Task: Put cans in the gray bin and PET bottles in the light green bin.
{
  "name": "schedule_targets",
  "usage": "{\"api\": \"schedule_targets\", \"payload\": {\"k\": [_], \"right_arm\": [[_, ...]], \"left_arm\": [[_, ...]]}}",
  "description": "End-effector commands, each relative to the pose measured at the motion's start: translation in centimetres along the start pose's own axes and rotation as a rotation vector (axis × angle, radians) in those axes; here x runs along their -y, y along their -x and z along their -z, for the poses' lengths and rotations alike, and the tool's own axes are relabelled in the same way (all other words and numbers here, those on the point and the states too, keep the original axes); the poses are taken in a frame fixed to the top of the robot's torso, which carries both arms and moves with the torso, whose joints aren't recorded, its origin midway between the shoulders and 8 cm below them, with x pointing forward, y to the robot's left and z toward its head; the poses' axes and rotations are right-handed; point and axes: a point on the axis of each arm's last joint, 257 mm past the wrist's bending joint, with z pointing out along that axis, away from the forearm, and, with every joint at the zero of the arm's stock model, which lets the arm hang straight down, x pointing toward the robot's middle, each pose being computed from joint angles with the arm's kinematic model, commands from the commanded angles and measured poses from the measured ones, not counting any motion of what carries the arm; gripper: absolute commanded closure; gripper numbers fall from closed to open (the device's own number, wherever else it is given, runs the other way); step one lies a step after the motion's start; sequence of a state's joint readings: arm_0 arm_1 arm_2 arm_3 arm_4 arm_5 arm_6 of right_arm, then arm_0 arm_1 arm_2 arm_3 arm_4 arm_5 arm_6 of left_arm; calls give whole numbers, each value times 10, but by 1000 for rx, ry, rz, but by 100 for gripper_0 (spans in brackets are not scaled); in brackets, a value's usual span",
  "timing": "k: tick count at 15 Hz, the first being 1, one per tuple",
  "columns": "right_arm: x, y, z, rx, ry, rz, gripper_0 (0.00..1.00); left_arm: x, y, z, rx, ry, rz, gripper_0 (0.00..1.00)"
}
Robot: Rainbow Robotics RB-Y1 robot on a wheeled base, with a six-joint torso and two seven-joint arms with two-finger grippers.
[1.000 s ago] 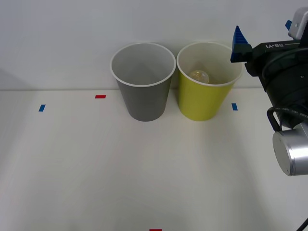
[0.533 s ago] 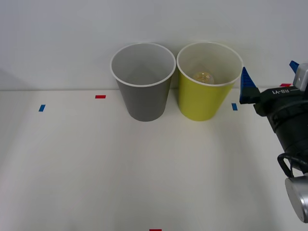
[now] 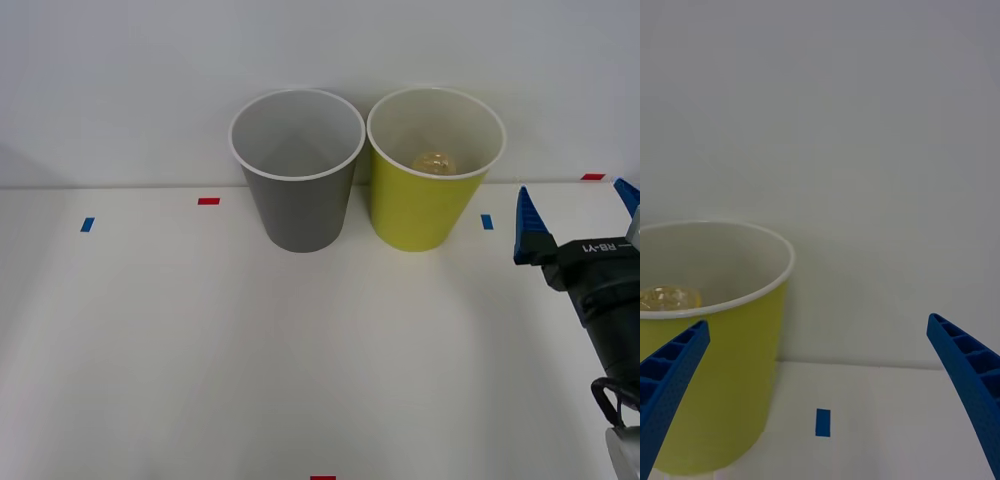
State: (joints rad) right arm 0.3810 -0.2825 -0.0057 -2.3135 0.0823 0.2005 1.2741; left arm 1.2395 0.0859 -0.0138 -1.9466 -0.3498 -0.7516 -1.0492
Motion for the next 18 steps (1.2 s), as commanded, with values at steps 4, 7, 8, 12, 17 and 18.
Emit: {"api": "schedule_targets", "payload": {"k": [4,7,8,12,17,18], "right_arm": [[14,-22,14,-10,-19,6,0],[16,-42,29,28,12,27,0],[17,-47,38,31,20,34,0],[22,-77,91,49,51,22,0],[37,-99,154,-32,44,-24,0],[39,-101,163,-44,40,-24,0]], "left_arm": [[0,0,0,0,0,0,0],[0,0,0,0,0,0,0],[0,0,0,0,0,0,0],[0,0,0,0,0,0,0],[0,0,0,0,0,0,0],[0,0,0,0,0,0,0]]}}
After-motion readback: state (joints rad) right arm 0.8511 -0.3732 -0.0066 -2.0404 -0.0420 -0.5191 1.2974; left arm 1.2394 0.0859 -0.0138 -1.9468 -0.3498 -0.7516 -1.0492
